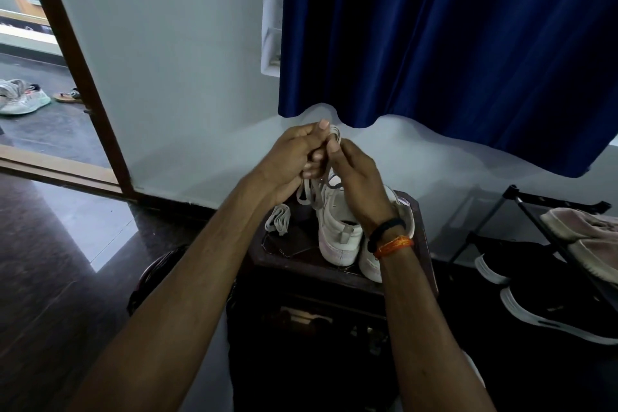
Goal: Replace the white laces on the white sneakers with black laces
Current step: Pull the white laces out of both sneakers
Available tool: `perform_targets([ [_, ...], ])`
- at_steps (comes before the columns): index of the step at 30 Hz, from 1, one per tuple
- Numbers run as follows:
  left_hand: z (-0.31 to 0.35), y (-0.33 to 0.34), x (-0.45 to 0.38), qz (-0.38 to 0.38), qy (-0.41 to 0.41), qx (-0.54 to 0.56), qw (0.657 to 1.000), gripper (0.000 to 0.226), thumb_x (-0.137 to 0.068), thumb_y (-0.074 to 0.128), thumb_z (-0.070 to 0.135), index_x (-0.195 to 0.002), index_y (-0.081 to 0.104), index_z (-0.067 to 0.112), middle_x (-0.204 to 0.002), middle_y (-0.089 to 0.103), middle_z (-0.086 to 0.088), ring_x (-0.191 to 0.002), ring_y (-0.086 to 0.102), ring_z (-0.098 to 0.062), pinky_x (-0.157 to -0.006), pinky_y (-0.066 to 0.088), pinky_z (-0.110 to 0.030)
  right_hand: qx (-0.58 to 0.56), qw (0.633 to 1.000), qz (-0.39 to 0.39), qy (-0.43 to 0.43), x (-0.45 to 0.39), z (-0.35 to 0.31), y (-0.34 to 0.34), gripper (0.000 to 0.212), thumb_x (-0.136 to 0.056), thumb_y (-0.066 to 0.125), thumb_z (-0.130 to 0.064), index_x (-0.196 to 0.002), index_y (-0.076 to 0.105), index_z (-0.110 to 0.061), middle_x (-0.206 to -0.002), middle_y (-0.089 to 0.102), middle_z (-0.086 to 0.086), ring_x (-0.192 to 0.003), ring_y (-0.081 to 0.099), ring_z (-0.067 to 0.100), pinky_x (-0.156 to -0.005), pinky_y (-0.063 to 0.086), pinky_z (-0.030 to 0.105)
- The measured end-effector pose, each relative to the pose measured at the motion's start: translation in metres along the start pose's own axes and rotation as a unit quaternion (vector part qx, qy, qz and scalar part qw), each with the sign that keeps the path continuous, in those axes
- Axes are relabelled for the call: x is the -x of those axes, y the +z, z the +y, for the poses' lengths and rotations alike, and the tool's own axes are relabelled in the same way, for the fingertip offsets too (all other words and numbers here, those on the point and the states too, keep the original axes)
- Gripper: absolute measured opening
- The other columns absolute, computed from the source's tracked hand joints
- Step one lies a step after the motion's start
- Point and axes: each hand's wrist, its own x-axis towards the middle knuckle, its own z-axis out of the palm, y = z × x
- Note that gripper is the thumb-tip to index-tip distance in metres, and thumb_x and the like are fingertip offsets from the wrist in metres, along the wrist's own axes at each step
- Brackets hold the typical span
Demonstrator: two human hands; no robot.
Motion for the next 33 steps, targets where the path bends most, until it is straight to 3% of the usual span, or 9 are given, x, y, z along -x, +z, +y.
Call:
perform_targets([
  [4, -0.008, -0.002, 0.001, 0.033, -0.021, 0.009, 0.999, 0.03, -0.106, 0.048, 0.031, -0.084, 0.058, 0.013, -0.065, 0.051, 0.003, -0.05, 0.036, -0.004, -0.041, 0.027, -0.016, 0.066, 0.998, -0.014, 0.008, -0.002, 0.016, 0.007, 0.056, -0.095, 0.039, -0.068, -0.095, 0.066, -0.019, -0.092, 0.073, 0.008, -0.095, 0.069, 0.03, -0.089, 0.052, 0.057],
  [10, -0.012, 0.0, 0.0, 0.083, -0.031, 0.097, 0.991, 0.027, -0.103, 0.055, 0.028, -0.087, 0.065, 0.009, -0.081, 0.058, 0.001, -0.065, 0.053, -0.009, -0.055, 0.045, -0.019, 0.16, 0.987, -0.024, -0.014, 0.0, 0.02, 0.007, 0.047, -0.106, 0.043, -0.043, -0.078, 0.059, -0.01, -0.075, 0.059, 0.006, -0.072, 0.055, 0.023, -0.075, 0.047, 0.046],
  [13, -0.013, 0.003, 0.0, 0.104, -0.048, 0.156, 0.981, 0.027, -0.102, 0.057, 0.027, -0.088, 0.066, 0.005, -0.098, 0.069, -0.005, -0.074, 0.06, -0.008, -0.056, 0.048, -0.021, 0.215, 0.976, -0.006, -0.026, 0.002, 0.022, 0.011, 0.048, -0.107, 0.042, -0.041, -0.079, 0.06, -0.005, -0.08, 0.059, 0.01, -0.079, 0.056, 0.026, -0.08, 0.047, 0.049],
  [15, -0.015, 0.0, 0.0, 0.101, -0.054, 0.175, 0.978, 0.027, -0.102, 0.056, 0.025, -0.089, 0.067, 0.004, -0.12, 0.071, -0.013, -0.087, 0.068, -0.011, -0.069, 0.054, -0.027, 0.192, 0.981, 0.002, -0.032, 0.006, 0.019, 0.011, 0.048, -0.108, 0.039, -0.038, -0.088, 0.066, -0.004, -0.085, 0.063, 0.011, -0.086, 0.057, 0.026, -0.084, 0.047, 0.046],
  [17, -0.015, -0.002, 0.001, 0.097, -0.065, 0.189, 0.975, 0.03, -0.104, 0.053, 0.025, -0.084, 0.067, 0.006, -0.124, 0.069, -0.017, -0.105, 0.069, -0.019, -0.092, 0.054, -0.038, 0.144, 0.989, 0.015, -0.025, 0.009, 0.014, 0.01, 0.046, -0.109, 0.036, -0.037, -0.099, 0.068, -0.005, -0.095, 0.067, 0.011, -0.096, 0.058, 0.024, -0.089, 0.046, 0.042],
  [19, -0.015, -0.001, 0.002, 0.098, -0.08, 0.208, 0.97, 0.032, -0.104, 0.052, 0.024, -0.081, 0.066, 0.008, -0.125, 0.069, -0.017, -0.112, 0.067, -0.024, -0.101, 0.052, -0.041, 0.101, 0.995, 0.021, -0.013, 0.008, 0.011, 0.01, 0.046, -0.11, 0.034, -0.037, -0.105, 0.067, -0.005, -0.102, 0.068, 0.01, -0.1, 0.059, 0.024, -0.091, 0.047, 0.041],
  [25, -0.015, 0.008, 0.0, 0.132, -0.111, 0.255, 0.951, 0.023, -0.1, 0.059, 0.026, -0.088, 0.067, 0.008, -0.131, 0.065, -0.01, -0.112, 0.062, -0.018, -0.088, 0.053, -0.027, 0.161, 0.986, -0.014, -0.035, 0.004, 0.023, 0.024, 0.044, -0.102, 0.035, -0.057, -0.09, 0.053, -0.018, -0.087, 0.052, -0.003, -0.091, 0.052, 0.024, -0.085, 0.047, 0.054],
  [29, -0.014, 0.009, 0.002, 0.125, -0.126, 0.256, 0.95, 0.031, -0.103, 0.054, 0.027, -0.079, 0.064, 0.01, -0.124, 0.07, -0.011, -0.08, 0.064, -0.011, -0.052, 0.049, -0.014, 0.156, 0.988, -0.001, -0.019, 0.004, 0.032, 0.028, 0.041, -0.104, 0.04, -0.051, -0.091, 0.051, -0.013, -0.081, 0.055, -0.003, -0.081, 0.055, 0.024, -0.077, 0.05, 0.053],
  [33, -0.011, 0.0, 0.005, 0.126, -0.153, 0.228, 0.953, 0.035, -0.105, 0.049, 0.033, -0.076, 0.058, 0.017, -0.116, 0.075, -0.004, -0.095, 0.053, -0.021, -0.064, 0.044, -0.024, 0.138, 0.99, -0.023, 0.013, 0.004, 0.039, 0.024, 0.039, -0.107, 0.037, -0.045, -0.088, 0.059, -0.02, -0.075, 0.064, -0.008, -0.076, 0.06, 0.016, -0.077, 0.05, 0.046],
])
